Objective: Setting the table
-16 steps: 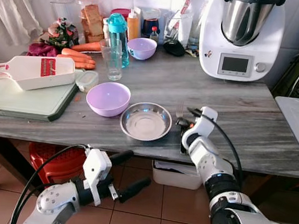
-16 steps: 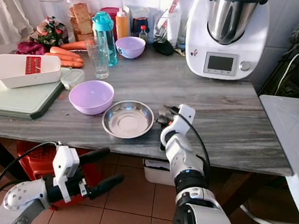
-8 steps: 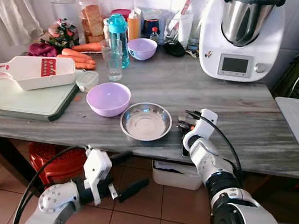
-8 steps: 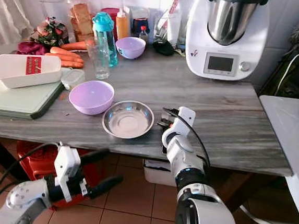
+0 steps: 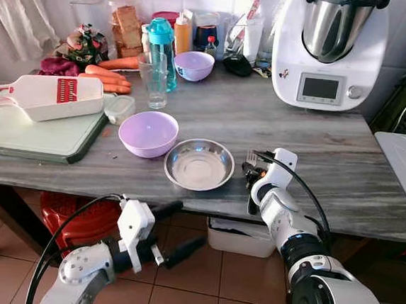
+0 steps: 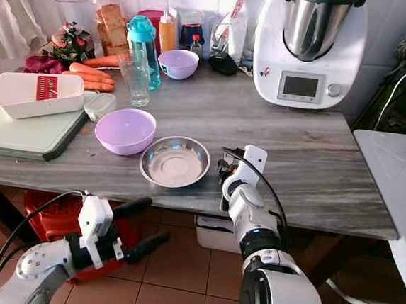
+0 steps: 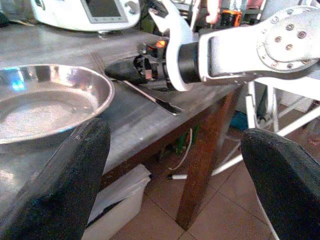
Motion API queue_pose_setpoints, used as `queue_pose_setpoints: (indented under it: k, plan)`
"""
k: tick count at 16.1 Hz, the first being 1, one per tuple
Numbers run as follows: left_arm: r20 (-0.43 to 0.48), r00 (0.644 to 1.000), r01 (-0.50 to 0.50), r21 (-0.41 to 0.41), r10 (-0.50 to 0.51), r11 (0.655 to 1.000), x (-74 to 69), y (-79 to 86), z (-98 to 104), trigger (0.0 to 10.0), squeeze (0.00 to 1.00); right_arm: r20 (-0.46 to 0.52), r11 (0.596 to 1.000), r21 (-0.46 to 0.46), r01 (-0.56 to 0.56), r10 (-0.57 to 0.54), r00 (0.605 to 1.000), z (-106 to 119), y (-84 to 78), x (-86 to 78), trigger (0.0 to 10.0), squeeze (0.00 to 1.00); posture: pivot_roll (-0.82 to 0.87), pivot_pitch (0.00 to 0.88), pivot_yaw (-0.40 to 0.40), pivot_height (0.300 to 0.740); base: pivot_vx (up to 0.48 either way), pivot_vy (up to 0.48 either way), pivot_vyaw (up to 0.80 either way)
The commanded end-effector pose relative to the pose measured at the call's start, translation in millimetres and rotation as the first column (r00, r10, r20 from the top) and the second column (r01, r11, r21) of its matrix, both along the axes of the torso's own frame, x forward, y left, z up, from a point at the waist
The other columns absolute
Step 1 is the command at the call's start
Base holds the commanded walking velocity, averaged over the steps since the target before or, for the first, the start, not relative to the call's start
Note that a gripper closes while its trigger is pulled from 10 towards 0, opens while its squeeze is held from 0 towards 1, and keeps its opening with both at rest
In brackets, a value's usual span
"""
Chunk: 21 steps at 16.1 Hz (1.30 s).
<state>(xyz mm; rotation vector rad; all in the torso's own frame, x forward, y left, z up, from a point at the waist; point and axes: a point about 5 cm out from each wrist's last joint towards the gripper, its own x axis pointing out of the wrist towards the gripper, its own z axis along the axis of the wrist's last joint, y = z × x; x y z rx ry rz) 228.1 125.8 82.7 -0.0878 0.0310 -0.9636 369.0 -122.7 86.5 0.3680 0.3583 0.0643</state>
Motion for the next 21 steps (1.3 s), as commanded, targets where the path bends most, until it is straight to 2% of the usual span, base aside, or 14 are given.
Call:
queue_pose_setpoints:
  k: [1, 3, 4, 7, 9, 11, 12, 13, 14, 16, 17, 18, 20, 21]
  plan:
    - [0.013, 1.000, -0.011, 0.017, 0.011, 1.000, 2.3, 2.3, 2, 10.0, 0.00, 0.016, 1.000, -0.007, 0.017, -0.017, 1.000, 3, -6.2, 2.1, 10.0, 1.00, 0.04, 0.000, 0.041, 0.740, 0.000, 0.000, 0.00]
    - [0.024, 1.000, -0.016, 0.013, 0.016, 1.000, 3.8, 2.5, 4, 10.0, 0.00, 0.094, 1.000, -0.007, 0.007, -0.007, 0.996, 19, -5.8, 8.3, 10.0, 1.00, 0.04, 0.000, 0.040, 0.740, 0.000, 0.000, 0.00]
    - [0.031, 0.999, -0.029, 0.006, 0.029, 1.000, 6.1, 2.9, 5, 10.0, 0.00, 0.173, 1.000, -0.015, -0.003, 0.006, 0.985, 36, -4.4, 12.8, 10.0, 1.00, 0.05, 0.000, 0.039, 0.740, 0.000, 0.000, 0.00]
    - [0.035, 0.998, -0.044, -0.007, 0.045, 0.999, 9.6, 2.6, 8, 10.0, 0.00, 0.279, 0.999, -0.048, -0.011, 0.024, 0.960, 53, -5.0, 11.3, 10.0, 1.00, 0.05, 0.000, 0.038, 0.740, 0.000, 0.000, 0.00]
    - [0.040, 0.997, -0.062, -0.013, 0.062, 0.998, 13.9, 1.5, 10, 10.0, 0.00, 0.364, 0.994, -0.113, 0.002, 0.039, 0.931, 61, -12.7, -1.5, 10.0, 1.00, 0.04, 0.000, 0.040, 0.740, 0.000, 0.000, 0.00]
    - [0.085, 0.982, -0.171, 0.002, 0.170, 0.985, 23.6, 4.7, 13, 10.0, 0.00, 0.397, 0.977, -0.211, 0.033, 0.054, 0.916, 60, -25.5, -15.8, 10.0, 1.00, 0.04, 0.000, 0.045, 0.740, 0.000, 0.000, 0.00]
    - [0.092, 0.952, -0.296, 0.015, 0.293, 0.955, 35.8, 8.6, 12, 10.0, 0.00, 0.403, 0.960, -0.271, 0.064, 0.053, 0.914, 56, -41.8, -30.2, 10.0, 1.00, 0.03, 0.000, 0.052, 0.740, 0.000, 0.000, 0.00]
    - [0.094, 0.939, -0.332, 0.011, 0.330, 0.943, 40.0, 9.3, 12, 10.0, 0.00, 0.398, 0.951, -0.298, 0.081, 0.046, 0.916, 53, -50.5, -37.5, 10.0, 1.00, 0.02, 0.000, 0.054, 0.740, 0.000, 0.000, 0.00]
    - [0.131, 0.907, -0.406, 0.014, 0.401, 0.914, 48.2, 10.9, 15, 10.0, 0.00, 0.388, 0.940, -0.325, 0.106, 0.030, 0.921, 49, -65.7, -54.9, 10.0, 1.00, 0.01, 0.000, 0.059, 0.740, 0.000, 0.000, 0.00]
    - [0.141, 0.879, -0.459, -0.002, 0.455, 0.888, 53.1, 13.4, 18, 10.0, 0.00, 0.409, 0.915, -0.375, 0.149, 0.019, 0.912, 49, -76.1, -68.5, 10.0, 1.00, 0.00, 0.000, 0.066, 0.740, 0.000, 0.000, 0.00]
    - [0.159, 0.835, -0.537, 0.020, 0.528, 0.843, 56.6, 18.3, 17, 10.0, 0.00, 0.425, 0.902, -0.381, 0.204, -0.025, 0.905, 48, -86.8, -81.9, 10.0, 1.00, 0.00, 0.000, 0.071, 0.740, 0.000, 0.000, 0.00]
    - [0.192, 0.770, -0.628, 0.054, 0.609, 0.777, 58.7, 24.7, 14, 10.0, 0.00, 0.427, 0.887, -0.389, 0.248, -0.065, 0.902, 46, -96.1, -96.8, 10.0, 1.00, -0.01, 0.000, 0.074, 0.740, 0.000, 0.000, 0.00]
    - [0.209, 0.721, -0.688, 0.099, 0.661, 0.719, 54.1, 29.0, 5, 10.0, 0.00, 0.440, 0.872, -0.405, 0.277, -0.080, 0.894, 48, -99.1, -115.8, 10.0, 0.99, -0.02, 0.000, 0.076, 0.740, 0.000, 0.000, 0.00]
    - [0.169, 0.715, -0.697, 0.115, 0.678, 0.707, 50.7, 28.5, -1, 10.0, 0.00, 0.446, 0.875, -0.390, 0.287, -0.092, 0.890, 51, -96.6, -122.9, 10.0, 0.00, -0.02, 0.000, 0.076, 0.740, 0.000, 0.000, 0.00]
